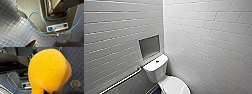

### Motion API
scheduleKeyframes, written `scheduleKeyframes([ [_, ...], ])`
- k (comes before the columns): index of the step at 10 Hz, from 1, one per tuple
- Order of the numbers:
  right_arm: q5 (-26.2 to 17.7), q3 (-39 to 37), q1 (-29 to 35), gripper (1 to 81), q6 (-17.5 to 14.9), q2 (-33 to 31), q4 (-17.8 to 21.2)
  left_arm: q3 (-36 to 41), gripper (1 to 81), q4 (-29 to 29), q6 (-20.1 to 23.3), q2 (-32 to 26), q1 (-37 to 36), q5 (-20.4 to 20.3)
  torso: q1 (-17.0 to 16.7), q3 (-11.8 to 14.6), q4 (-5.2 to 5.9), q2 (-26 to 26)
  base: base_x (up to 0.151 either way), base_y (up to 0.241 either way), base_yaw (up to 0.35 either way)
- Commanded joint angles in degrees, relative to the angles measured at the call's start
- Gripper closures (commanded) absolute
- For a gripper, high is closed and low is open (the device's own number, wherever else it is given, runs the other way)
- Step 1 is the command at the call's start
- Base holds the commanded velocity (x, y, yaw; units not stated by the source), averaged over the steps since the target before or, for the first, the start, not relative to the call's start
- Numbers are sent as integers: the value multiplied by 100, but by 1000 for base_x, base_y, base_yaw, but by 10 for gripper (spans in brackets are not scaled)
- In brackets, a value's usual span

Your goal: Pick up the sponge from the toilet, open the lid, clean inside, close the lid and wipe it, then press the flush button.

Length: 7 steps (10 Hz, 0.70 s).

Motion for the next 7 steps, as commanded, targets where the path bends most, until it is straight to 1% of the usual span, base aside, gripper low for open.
scheduleKeyframes([
  [1,-358,-4,64,811,-51,10,24,135,10,-40,6,48,-173,346,0,0,0,0,0,0,0],
  [2,-297,22,11,811,-69,10,-37,232,10,-31,6,39,-190,346,0,0,0,0,0,0,0],
  [3,-270,172,-42,811,-69,-16,-248,250,10,-31,15,21,-208,337,0,0,0,2,0,0,0],
  [4,-218,599,-77,811,-77,-172,-371,250,10,-31,24,4,-217,345,2,0,0,2,0,0,0],
  [6,-120,1682,-68,811,-78,-692,-529,259,10,-22,50,-5,-217,337,0,0,0,2,0,0,0],
  [7,-129,1938,-59,811,-78,-824,-556,294,10,-22,68,-14,-217,337,0,0,0,2,0,0,0],
])
